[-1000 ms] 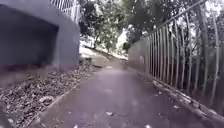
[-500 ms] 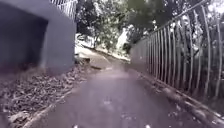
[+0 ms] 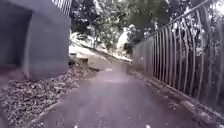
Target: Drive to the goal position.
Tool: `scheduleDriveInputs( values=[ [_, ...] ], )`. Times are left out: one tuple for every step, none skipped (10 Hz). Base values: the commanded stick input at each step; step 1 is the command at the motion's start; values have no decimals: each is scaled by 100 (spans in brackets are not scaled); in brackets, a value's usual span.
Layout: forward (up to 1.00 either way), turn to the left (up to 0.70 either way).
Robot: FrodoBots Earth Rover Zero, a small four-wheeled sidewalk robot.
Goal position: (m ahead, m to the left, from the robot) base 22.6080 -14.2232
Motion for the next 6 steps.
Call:
scheduleDriveInputs(
  values=[
    [100, 0],
    [100, 0],
    [100, 0],
    [100, 0],
    [100, 0],
    [100, 0]
  ],
)
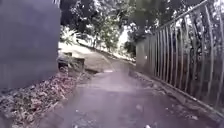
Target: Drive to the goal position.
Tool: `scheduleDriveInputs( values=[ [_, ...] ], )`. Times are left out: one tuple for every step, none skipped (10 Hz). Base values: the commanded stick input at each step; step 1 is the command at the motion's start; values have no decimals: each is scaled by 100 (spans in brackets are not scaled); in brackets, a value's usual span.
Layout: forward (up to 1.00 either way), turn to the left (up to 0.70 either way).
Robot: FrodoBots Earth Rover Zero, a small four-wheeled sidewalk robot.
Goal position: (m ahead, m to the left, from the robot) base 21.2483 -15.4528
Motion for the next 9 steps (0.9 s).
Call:
scheduleDriveInputs(
  values=[
    [100, 0],
    [100, 0],
    [100, 0],
    [100, 0],
    [100, 0],
    [100, 0],
    [100, 0],
    [100, 0],
    [100, 0]
  ],
)
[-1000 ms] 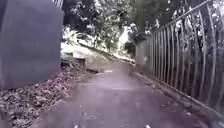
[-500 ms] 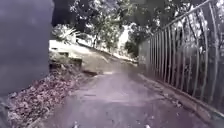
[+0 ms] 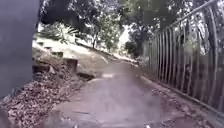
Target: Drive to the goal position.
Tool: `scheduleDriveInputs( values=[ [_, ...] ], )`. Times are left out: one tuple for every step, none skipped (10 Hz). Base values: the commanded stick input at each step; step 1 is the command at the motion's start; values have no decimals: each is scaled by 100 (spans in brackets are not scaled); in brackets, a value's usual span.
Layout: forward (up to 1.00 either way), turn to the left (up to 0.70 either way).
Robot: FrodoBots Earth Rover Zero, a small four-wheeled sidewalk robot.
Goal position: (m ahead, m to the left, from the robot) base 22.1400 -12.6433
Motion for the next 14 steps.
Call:
scheduleDriveInputs(
  values=[
    [100, 0],
    [100, 0],
    [100, 0],
    [100, 0],
    [100, 0],
    [100, 0],
    [100, -27],
    [100, -26],
    [100, -5],
    [100, 0],
    [100, 0],
    [100, 0],
    [100, 0],
    [100, 0]
  ],
)
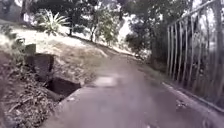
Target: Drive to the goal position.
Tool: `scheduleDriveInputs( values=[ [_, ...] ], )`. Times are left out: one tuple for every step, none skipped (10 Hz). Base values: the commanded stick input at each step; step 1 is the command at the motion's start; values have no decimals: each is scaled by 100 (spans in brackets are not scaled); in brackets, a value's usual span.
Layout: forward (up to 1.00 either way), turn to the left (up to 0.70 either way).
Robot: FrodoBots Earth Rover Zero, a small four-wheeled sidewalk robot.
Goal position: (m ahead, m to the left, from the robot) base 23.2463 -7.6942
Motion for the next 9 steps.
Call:
scheduleDriveInputs(
  values=[
    [100, 0],
    [100, 0],
    [100, 0],
    [100, 0],
    [100, 0],
    [100, 0],
    [100, 0],
    [100, 0],
    [100, 0]
  ],
)
